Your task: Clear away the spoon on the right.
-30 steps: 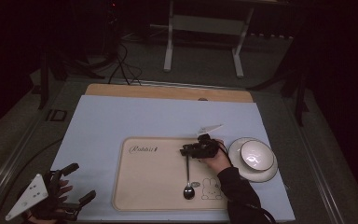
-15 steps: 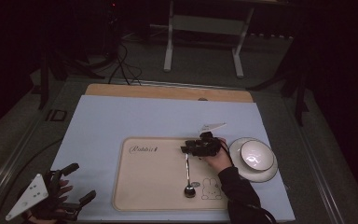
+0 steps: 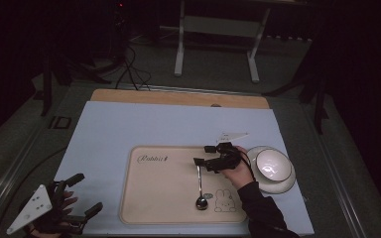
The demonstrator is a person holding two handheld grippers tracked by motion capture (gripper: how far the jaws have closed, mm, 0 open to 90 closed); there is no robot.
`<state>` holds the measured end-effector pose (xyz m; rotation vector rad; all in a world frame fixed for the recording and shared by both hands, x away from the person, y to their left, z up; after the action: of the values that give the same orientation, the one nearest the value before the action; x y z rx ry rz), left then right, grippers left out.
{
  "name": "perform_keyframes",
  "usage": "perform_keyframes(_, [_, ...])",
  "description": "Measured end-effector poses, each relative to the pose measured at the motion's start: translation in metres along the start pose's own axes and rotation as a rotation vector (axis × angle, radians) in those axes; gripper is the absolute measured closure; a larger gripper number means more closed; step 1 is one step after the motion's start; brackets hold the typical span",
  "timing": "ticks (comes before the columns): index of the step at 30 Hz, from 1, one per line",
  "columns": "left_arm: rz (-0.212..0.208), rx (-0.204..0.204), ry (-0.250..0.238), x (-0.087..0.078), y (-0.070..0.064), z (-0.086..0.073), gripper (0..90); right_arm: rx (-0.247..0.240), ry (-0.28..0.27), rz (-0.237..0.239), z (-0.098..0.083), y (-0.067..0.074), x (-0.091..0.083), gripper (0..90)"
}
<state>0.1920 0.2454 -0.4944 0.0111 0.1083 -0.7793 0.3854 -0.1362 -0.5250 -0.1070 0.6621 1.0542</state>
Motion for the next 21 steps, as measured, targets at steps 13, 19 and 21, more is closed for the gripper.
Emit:
perform_keyframes(13, [0.000,-0.003,0.000,0.000,0.000,0.000,0.0,-0.061,-0.029,-0.031,0.004,0.025,-0.026,14.0])
perform_keyframes(19, [0.000,-0.003,0.000,0.000,0.000,0.000,0.0,-0.076,-0.057,-0.046,0.002,0.035,-0.041,14.3])
perform_keyframes(21, [-0.001,-0.003,0.001,0.000,0.000,0.000,0.0,-0.076,-0.066,-0.048,0.000,0.038,-0.046,14.3])
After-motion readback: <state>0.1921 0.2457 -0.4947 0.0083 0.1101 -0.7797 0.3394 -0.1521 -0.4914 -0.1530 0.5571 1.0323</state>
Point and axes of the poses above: each handheld gripper's, and its own axes: x roughly forward along the jaws, z roughly out of its top, y roughly to its left, the point moved 5 cm from there along x, roughly forward along the jaws, and after that the axes turned 1 degree about -x, right-handed, at the moved point
